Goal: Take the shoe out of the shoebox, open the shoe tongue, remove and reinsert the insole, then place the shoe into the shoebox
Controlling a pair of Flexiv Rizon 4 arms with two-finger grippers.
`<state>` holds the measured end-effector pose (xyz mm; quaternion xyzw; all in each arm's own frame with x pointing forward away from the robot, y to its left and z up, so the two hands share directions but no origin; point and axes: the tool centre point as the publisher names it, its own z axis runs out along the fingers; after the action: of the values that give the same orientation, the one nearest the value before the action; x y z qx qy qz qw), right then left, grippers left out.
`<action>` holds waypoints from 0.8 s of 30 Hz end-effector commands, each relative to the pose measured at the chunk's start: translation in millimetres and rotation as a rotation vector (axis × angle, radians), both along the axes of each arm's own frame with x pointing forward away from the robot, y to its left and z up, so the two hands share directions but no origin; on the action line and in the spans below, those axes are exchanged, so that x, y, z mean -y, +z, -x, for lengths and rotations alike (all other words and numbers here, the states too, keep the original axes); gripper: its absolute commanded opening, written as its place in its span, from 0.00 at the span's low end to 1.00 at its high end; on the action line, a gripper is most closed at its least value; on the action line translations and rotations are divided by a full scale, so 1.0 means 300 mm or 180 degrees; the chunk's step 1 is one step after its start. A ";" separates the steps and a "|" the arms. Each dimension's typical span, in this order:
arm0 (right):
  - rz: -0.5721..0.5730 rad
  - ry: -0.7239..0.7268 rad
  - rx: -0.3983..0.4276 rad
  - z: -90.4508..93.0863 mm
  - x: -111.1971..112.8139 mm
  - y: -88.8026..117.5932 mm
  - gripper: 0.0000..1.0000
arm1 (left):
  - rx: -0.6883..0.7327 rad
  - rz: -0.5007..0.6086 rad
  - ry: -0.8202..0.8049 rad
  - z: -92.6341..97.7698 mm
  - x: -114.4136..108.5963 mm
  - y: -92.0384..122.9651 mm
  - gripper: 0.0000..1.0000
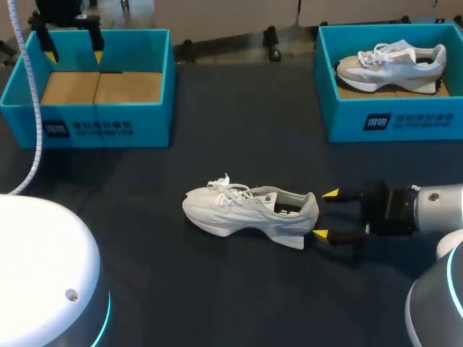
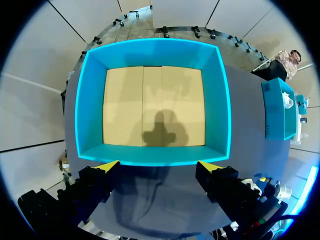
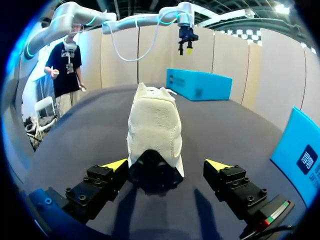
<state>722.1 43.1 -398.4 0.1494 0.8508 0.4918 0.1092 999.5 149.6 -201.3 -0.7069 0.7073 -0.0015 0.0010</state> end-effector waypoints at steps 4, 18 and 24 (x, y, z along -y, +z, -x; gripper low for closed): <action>-0.0035 0.0005 -0.0049 -0.014 -0.044 -0.013 1.00 | -0.0005 -0.0003 0.0002 0.000 0.000 0.003 1.00; -0.0136 0.0002 -0.0083 -0.019 -0.121 -0.032 1.00 | -0.0005 -0.0003 0.0002 0.000 0.000 0.003 1.00; -0.0183 -0.0001 -0.0062 -0.031 -0.148 -0.055 1.00 | -0.0005 -0.0003 0.0002 0.000 0.000 0.003 1.00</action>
<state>725.5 78.3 -408.2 0.1558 0.8373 0.5155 0.0946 999.5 149.7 -201.3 -0.7069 0.7073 -0.0015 0.0010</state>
